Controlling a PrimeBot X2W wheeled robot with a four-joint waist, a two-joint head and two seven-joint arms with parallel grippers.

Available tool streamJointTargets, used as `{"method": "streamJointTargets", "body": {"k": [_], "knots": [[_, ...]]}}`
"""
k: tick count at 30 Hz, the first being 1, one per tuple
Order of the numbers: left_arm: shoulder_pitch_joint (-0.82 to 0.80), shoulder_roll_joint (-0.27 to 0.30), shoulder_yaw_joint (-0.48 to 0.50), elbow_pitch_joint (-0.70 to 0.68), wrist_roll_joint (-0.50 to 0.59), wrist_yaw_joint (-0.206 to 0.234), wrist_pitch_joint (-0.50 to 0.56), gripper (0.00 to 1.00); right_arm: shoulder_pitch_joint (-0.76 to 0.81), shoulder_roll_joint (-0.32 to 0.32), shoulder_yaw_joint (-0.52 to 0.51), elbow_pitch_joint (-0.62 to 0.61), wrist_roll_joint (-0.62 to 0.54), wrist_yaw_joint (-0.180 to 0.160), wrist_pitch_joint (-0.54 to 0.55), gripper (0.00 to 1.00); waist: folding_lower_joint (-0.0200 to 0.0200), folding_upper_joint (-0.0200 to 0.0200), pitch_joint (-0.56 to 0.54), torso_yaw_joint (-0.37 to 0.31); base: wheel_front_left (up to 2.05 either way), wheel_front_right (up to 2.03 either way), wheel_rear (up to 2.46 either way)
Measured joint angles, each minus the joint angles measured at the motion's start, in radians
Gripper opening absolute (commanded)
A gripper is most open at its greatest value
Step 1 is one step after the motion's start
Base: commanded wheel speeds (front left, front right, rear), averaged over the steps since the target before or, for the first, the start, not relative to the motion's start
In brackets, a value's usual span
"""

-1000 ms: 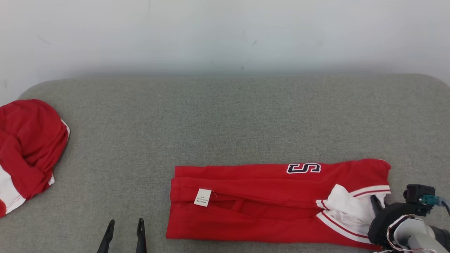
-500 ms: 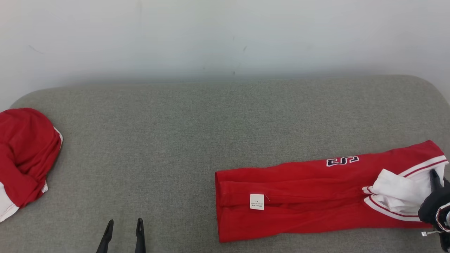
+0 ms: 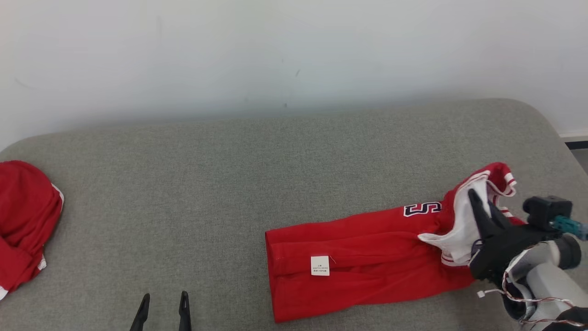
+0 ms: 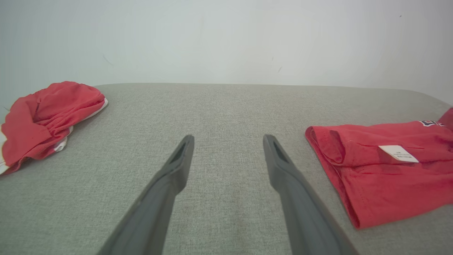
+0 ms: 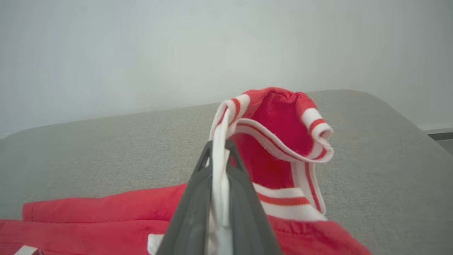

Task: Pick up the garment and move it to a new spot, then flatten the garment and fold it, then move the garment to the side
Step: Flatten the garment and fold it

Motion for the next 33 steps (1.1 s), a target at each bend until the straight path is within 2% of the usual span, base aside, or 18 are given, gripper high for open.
{"method": "streamJointTargets", "body": {"k": [7, 9, 15, 22, 29, 30, 31, 32, 33], "knots": [[-0.002, 0.0, -0.013, 0.003, -0.019, 0.001, 0.0, 1.0, 0.094, 0.06, 0.011, -0.251, -0.032, 0.0, 0.105, 0.0, 0.0, 0.0, -0.001, 0.016, 0.0, 0.0, 0.0], [-0.002, 0.0, -0.015, 0.004, -0.019, 0.001, 0.0, 1.0, 0.104, 0.072, 0.017, -0.281, -0.042, 0.0, 0.122, 0.0, 0.0, 0.0, -0.001, 0.02, 0.0, 0.0, 0.0], [-0.011, 0.0, -0.037, 0.009, -0.031, 0.007, 0.0, 1.0, 0.153, 0.166, 0.047, -0.401, -0.081, 0.0, 0.21, 0.0, 0.0, 0.0, -0.002, 0.055, 0.0, 0.0, 0.0], [-0.039, 0.0, -0.072, 0.016, -0.044, 0.008, 0.0, 1.0, 0.165, 0.261, 0.071, -0.383, -0.124, 0.0, 0.25, 0.0, 0.0, 0.0, 0.007, 0.111, 0.0, 0.0, 0.0], [-0.063, 0.0, -0.091, 0.027, -0.053, 0.009, 0.0, 1.0, 0.141, 0.328, 0.113, -0.252, -0.164, 0.0, 0.246, 0.0, 0.0, 0.0, 0.024, 0.164, 0.0, 0.0, 0.0], [-0.063, 0.0, -0.091, 0.029, -0.053, 0.009, 0.0, 1.0, 0.138, 0.334, 0.109, -0.223, -0.165, 0.0, 0.238, 0.02, 0.0001, 0.0, 0.026, 0.17, 0.0, 0.0, 0.0], [-0.063, 0.0, -0.092, 0.03, -0.053, 0.01, 0.0, 1.0, 0.135, 0.339, 0.108, -0.198, -0.167, 0.0, 0.23, 0.36, 0.0, 0.0, 0.027, 0.175, 0.0, 0.0, 0.0], [-0.063, 0.0, -0.092, 0.031, -0.054, 0.01, 0.0, 1.0, 0.132, 0.342, 0.109, -0.178, -0.171, 0.0, 0.22, 1.0, 0.0, 0.0, 0.028, 0.179, 0.0, 0.0, 0.0], [-0.064, 0.0, -0.092, 0.032, -0.054, 0.01, 0.0, 1.0, 0.128, 0.346, 0.109, -0.162, -0.17, 0.0, 0.212, 1.0, 0.0001, 0.0, 0.028, 0.183, 0.0, 0.0, 0.0]]}}
